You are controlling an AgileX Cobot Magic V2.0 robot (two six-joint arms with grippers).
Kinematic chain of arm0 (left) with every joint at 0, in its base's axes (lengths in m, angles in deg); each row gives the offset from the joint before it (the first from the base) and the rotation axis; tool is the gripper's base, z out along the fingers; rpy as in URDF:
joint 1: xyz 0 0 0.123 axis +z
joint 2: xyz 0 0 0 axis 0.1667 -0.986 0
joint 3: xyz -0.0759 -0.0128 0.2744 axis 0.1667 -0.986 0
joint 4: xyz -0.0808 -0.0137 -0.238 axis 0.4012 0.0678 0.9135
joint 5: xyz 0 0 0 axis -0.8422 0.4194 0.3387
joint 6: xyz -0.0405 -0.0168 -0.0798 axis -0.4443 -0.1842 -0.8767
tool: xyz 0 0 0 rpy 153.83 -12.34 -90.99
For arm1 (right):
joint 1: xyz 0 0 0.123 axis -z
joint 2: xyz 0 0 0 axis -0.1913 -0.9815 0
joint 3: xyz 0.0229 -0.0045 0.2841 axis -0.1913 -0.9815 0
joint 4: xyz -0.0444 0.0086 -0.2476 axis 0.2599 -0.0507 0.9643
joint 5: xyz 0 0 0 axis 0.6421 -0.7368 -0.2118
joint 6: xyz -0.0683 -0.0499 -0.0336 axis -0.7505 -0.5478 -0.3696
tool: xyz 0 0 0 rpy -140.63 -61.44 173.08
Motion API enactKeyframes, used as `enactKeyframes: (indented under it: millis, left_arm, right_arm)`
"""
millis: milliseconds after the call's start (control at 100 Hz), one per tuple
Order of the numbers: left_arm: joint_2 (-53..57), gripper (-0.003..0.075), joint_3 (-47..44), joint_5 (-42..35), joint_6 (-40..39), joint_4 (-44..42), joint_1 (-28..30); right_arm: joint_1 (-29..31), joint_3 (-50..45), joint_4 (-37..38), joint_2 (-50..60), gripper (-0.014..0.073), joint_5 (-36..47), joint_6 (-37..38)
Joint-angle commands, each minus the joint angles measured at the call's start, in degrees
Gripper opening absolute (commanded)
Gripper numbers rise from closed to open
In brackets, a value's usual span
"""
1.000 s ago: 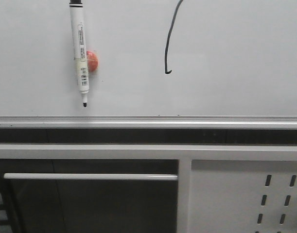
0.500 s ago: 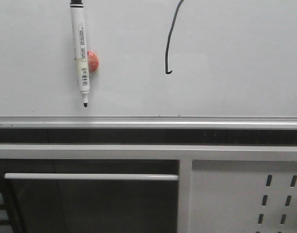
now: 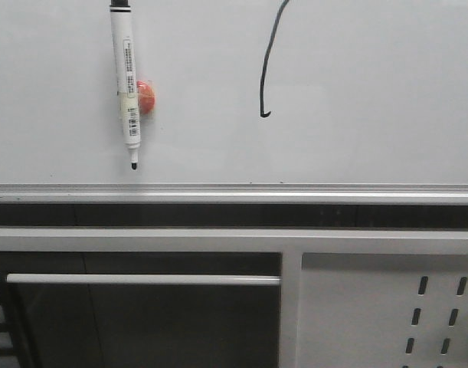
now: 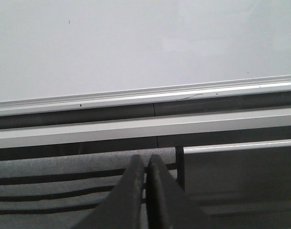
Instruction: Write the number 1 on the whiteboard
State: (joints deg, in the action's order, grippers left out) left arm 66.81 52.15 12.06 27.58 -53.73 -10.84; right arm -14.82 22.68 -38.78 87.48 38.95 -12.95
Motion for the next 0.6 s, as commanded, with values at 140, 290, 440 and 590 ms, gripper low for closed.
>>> enactKeyframes:
  millis: [140,290,440,590]
  left_arm:
    - [1.55,-0.0018,-1.19,-2.63,-0.53,-0.27,0.14]
    - [1.55,-0.0018,-1.19,-2.63,-0.53,-0.27,0.14]
    - [1.55,-0.0018,-1.19,-2.63,-0.53,-0.27,0.14]
    - [1.55,-0.0018,-1.19,-2.63,-0.53,-0.27,0.14]
  right_arm:
    - [3.42,-1.51,0.41,1.08,-0.0076,1.18,-6.66]
    - [7.12,-1.51,0.23,1.08,-0.0076,1.32,-7.89]
    - [7.26,-1.51,-5.76,1.08,-0.0076,1.60,-14.70]
    - [7.26,-1.51,-9.80,1.08,-0.0076,1.73,-20.81]
